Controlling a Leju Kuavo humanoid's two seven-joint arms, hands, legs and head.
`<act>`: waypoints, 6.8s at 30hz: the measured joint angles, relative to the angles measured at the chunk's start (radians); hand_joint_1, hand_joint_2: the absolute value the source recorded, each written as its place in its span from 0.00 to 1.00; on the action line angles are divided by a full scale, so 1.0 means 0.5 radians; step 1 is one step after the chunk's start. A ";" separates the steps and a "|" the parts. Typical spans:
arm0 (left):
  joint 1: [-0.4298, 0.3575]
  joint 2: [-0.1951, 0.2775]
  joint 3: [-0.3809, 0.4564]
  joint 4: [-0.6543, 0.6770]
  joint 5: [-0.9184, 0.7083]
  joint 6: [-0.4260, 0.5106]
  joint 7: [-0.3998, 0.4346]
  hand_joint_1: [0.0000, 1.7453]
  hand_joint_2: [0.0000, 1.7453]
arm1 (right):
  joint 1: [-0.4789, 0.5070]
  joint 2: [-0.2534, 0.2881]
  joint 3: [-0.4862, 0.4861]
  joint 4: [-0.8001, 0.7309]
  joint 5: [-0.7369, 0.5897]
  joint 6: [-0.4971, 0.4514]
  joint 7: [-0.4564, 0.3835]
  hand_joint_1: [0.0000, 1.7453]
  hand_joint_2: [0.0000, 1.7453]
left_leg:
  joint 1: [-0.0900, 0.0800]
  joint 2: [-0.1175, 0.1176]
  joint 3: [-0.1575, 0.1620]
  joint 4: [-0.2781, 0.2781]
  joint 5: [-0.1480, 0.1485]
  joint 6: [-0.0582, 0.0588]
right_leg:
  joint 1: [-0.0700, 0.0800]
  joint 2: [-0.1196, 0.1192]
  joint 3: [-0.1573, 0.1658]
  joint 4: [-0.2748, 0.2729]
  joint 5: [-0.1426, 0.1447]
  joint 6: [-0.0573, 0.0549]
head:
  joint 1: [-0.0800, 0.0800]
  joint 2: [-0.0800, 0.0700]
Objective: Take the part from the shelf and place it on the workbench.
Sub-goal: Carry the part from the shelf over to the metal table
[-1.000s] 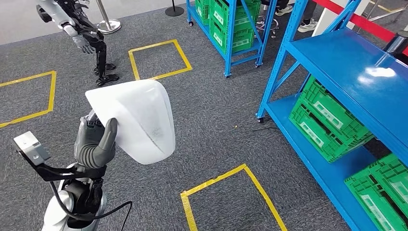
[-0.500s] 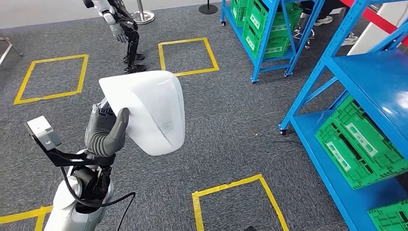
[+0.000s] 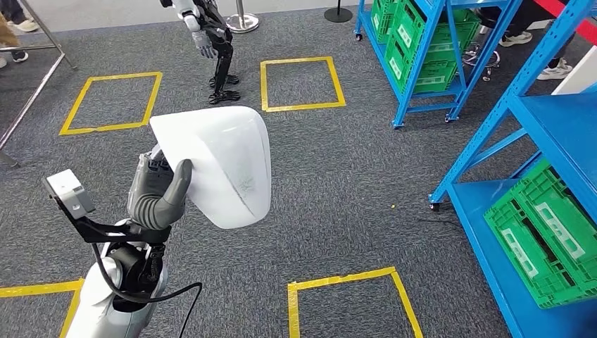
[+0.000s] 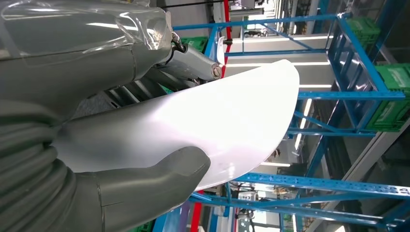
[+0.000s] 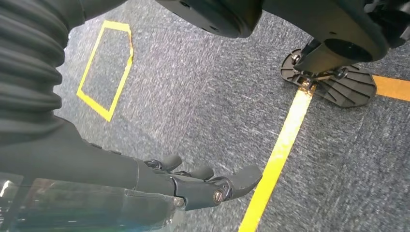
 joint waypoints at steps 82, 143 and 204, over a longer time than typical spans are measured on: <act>0.011 -0.069 -0.048 -0.035 -0.019 0.002 0.006 1.00 1.00 | 0.018 -0.085 -0.014 0.031 0.050 -0.063 -0.025 0.00 1.00 | -0.031 -0.199 0.251 -0.426 0.124 0.043 | -0.053 0.153 -0.038 0.023 0.016 0.103 | 0.025 0.000; 0.129 -0.068 0.090 -0.148 -0.048 0.004 0.020 1.00 1.00 | -0.069 -0.049 0.008 0.057 0.203 -0.054 0.065 0.00 1.00 | -0.032 -0.204 0.273 -0.469 0.142 0.060 | -0.042 0.143 -0.067 -0.003 0.045 0.128 | 0.016 0.000; 0.140 -0.027 0.045 -0.131 -0.060 0.061 0.001 1.00 1.00 | -0.069 -0.066 -0.002 0.047 0.278 -0.056 0.070 0.00 1.00 | -0.032 -0.145 0.292 -0.469 0.114 0.075 | -0.034 0.103 -0.081 -0.002 0.057 0.130 | 0.027 0.000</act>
